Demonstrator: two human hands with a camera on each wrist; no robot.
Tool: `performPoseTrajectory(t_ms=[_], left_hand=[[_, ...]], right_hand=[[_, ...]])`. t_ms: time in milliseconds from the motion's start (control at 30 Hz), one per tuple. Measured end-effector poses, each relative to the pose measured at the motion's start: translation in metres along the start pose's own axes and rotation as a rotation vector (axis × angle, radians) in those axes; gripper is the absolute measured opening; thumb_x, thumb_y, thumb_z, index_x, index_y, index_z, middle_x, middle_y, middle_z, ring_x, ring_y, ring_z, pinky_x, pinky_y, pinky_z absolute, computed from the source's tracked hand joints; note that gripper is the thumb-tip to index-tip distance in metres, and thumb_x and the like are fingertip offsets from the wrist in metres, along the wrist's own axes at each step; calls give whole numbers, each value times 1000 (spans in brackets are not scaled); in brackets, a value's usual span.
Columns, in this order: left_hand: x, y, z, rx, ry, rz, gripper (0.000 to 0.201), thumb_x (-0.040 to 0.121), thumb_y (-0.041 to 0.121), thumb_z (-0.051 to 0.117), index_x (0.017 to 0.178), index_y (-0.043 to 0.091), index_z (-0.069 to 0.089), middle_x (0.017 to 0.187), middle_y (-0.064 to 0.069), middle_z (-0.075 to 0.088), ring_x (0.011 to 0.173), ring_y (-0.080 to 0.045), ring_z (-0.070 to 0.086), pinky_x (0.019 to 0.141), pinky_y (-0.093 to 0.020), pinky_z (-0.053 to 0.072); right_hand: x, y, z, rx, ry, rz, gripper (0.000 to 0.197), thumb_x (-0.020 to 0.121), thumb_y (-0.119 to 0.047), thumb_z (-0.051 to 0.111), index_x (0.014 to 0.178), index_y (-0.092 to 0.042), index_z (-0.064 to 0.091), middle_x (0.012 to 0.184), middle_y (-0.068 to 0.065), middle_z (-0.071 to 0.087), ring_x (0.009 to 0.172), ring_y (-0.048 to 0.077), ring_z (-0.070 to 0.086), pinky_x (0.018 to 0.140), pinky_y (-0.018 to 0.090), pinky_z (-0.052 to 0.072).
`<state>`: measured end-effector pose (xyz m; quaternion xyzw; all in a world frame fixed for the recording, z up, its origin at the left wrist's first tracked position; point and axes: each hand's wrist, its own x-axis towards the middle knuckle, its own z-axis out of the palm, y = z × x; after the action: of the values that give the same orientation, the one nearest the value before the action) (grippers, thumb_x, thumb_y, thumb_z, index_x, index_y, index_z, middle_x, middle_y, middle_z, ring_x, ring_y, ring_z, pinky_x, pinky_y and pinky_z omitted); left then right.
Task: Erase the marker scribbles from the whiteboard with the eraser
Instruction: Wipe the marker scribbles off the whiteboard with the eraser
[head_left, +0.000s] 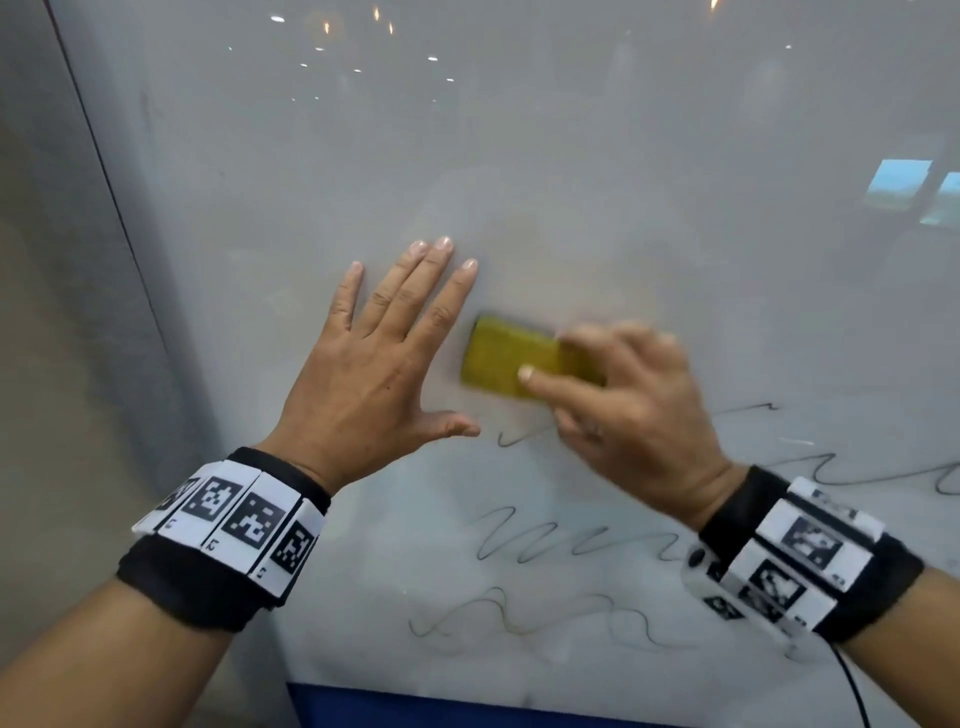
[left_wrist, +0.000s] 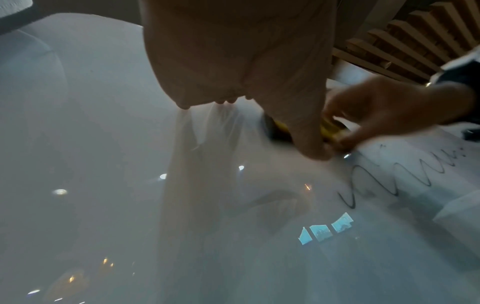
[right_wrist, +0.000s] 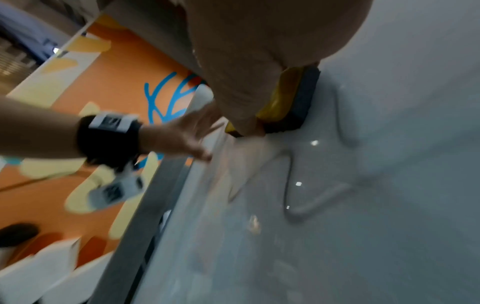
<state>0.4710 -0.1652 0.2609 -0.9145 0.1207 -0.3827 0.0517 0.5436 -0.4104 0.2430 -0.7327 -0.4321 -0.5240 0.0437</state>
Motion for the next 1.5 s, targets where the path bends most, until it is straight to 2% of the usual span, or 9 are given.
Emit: performPoseTrajectory(t_ms=[167,433,633,900,1000,1100,1300,1400,1500], left_hand=[[-1,4,7,137,-21,-39,131,58,66,77,158,18,9,165,-7,4,152,-22,4,115,-66,15],[-13,9,20,234,-37,-108,130,61,59,82,158,22,4,165,-9,-2,152,-28,1,107,-75,18],[-25,10,28,243,-75,-135,137,55,51,88,158,26,2,164,-12,-3,151,-34,0,104,-77,20],[-27,12,28,222,-71,-146,133,60,49,87,158,24,0,164,-12,-7,151,-35,-4,103,-79,21],[-28,13,29,220,-74,-153,133,59,48,88,158,24,1,165,-11,-6,151,-35,-3,102,-78,21],[-28,15,30,214,-68,-154,133,58,47,89,158,24,4,165,-12,-4,151,-35,-1,102,-78,21],[-30,19,31,186,-49,-161,133,58,43,90,158,21,5,165,-13,-3,151,-37,-1,103,-78,20],[-31,22,34,170,-35,-170,130,58,41,90,158,20,9,164,-14,-1,150,-38,2,102,-78,22],[-31,28,36,145,-28,-190,129,59,40,89,158,20,9,164,-14,-1,151,-38,1,102,-77,22]], right_hand=[[6,7,-2,-3,153,160,45,74,-16,76,116,-29,69,120,12,62,103,33,49,77,46,43],[-42,-17,20,0,-61,-88,44,75,-11,75,115,-28,69,113,13,67,96,35,56,76,43,46],[-25,-3,10,-3,158,195,41,76,-14,75,115,-26,70,117,15,60,101,34,49,75,46,44],[-69,-35,35,19,-93,-102,30,93,-13,57,116,-29,65,113,12,67,95,34,56,76,43,47],[-43,-11,17,-13,34,50,39,76,-13,73,112,-28,74,111,14,67,97,33,52,77,43,44],[-39,-8,14,-9,129,204,42,74,-14,75,113,-27,72,113,15,64,99,34,52,75,46,46],[-84,-24,29,-17,-127,-113,31,92,-13,55,117,-29,66,116,12,64,95,36,61,79,42,46],[-69,0,15,-32,1,-5,42,78,-14,73,117,-29,69,117,12,63,96,36,58,79,44,48],[-55,19,-1,-36,151,194,46,78,-16,74,120,-31,63,122,8,52,100,36,53,77,48,47]])
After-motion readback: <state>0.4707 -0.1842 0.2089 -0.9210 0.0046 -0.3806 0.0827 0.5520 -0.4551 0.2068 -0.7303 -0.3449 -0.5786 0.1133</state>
